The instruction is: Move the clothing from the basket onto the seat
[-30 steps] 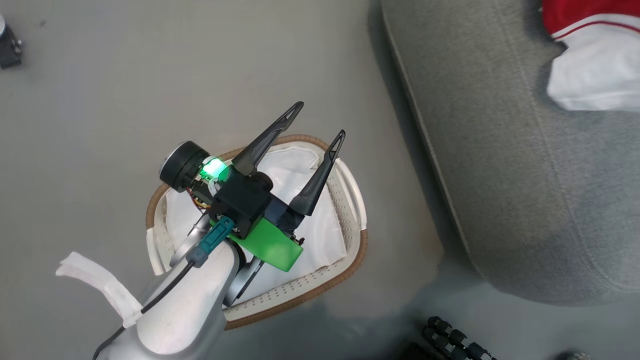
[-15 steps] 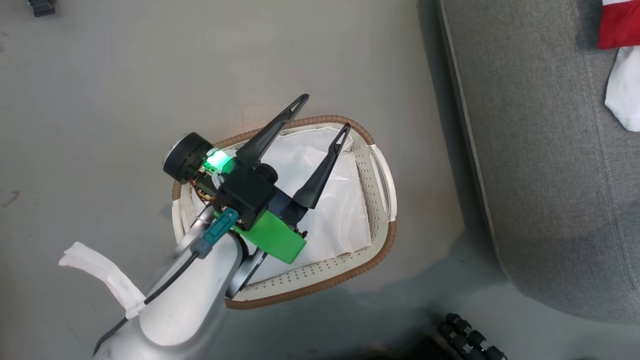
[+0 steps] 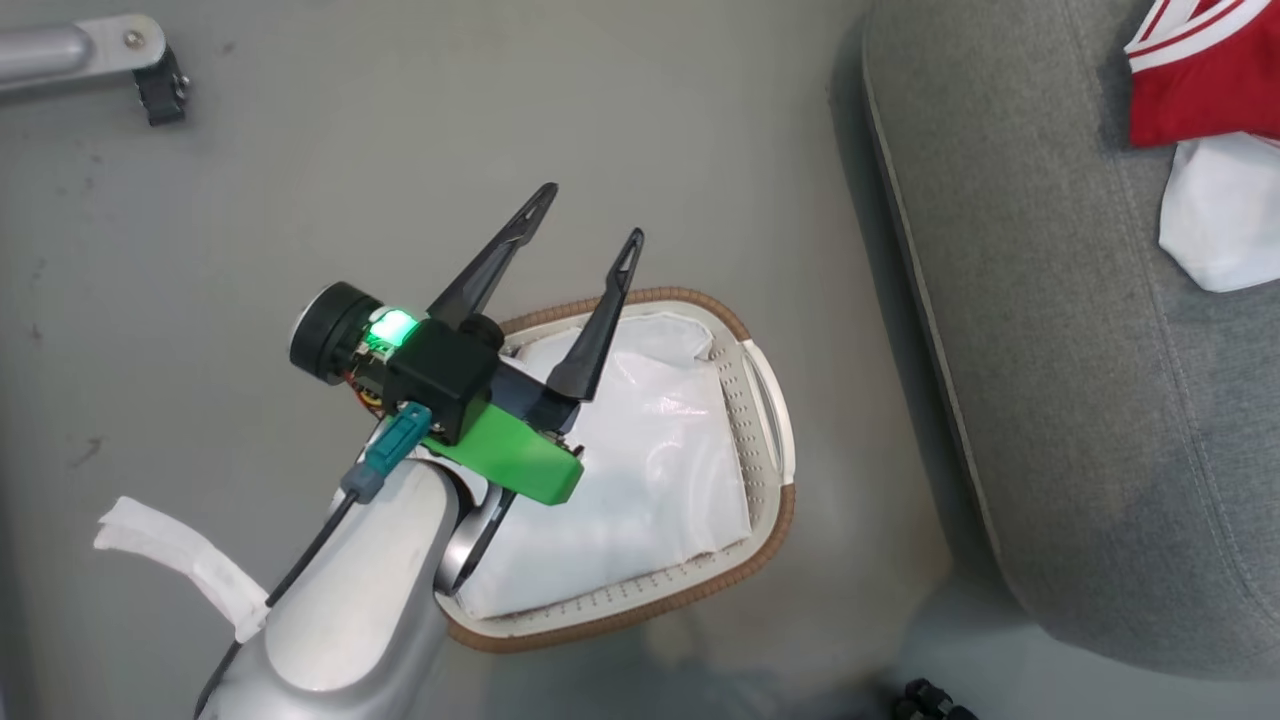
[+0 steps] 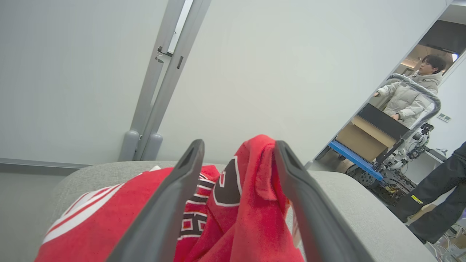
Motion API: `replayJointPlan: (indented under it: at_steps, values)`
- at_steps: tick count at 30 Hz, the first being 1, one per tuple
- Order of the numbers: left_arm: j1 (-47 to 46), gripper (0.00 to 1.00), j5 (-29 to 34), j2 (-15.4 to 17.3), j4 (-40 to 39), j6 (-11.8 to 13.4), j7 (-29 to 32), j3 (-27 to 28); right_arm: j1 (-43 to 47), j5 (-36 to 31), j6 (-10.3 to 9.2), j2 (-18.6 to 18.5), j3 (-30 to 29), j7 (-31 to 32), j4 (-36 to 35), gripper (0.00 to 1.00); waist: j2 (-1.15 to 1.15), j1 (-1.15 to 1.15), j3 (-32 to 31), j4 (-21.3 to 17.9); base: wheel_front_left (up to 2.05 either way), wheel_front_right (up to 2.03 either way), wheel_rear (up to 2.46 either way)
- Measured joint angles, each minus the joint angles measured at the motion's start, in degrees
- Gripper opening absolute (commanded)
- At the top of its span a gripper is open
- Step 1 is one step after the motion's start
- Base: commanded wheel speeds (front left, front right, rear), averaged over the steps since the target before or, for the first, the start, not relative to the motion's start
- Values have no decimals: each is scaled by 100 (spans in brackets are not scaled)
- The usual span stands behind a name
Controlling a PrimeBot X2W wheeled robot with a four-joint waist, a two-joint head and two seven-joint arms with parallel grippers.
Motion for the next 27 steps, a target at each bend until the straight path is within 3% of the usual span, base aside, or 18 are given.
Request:
replayJointPlan:
  at_steps: [3, 10, 18, 27]
  values:
    - [181, 100, 18, -76, 82, 0, 0, 302, 307, 157, 0, 367, 506, 0, -625, 100, 0, 0, -270, 74, 0, 0, 0]
    - [571, 100, 105, -167, 157, 0, 0, 1089, 853, 259, 0, 1183, 1238, 0, -1337, 100, 0, -1, -717, 280, 0, 0, 0]
    - [1019, 100, 357, -305, 238, 0, 0, 2165, 1260, 598, 0, 1646, 1913, 0, -1077, 100, 0, -1, -1154, 518, 0, 0, 0]
    - [1571, 100, 617, -450, 369, 0, 0, 3033, 1881, 750, 0, 1835, 2393, 0, -635, 100, 0, -1, -1593, 701, 0, 0, 0]
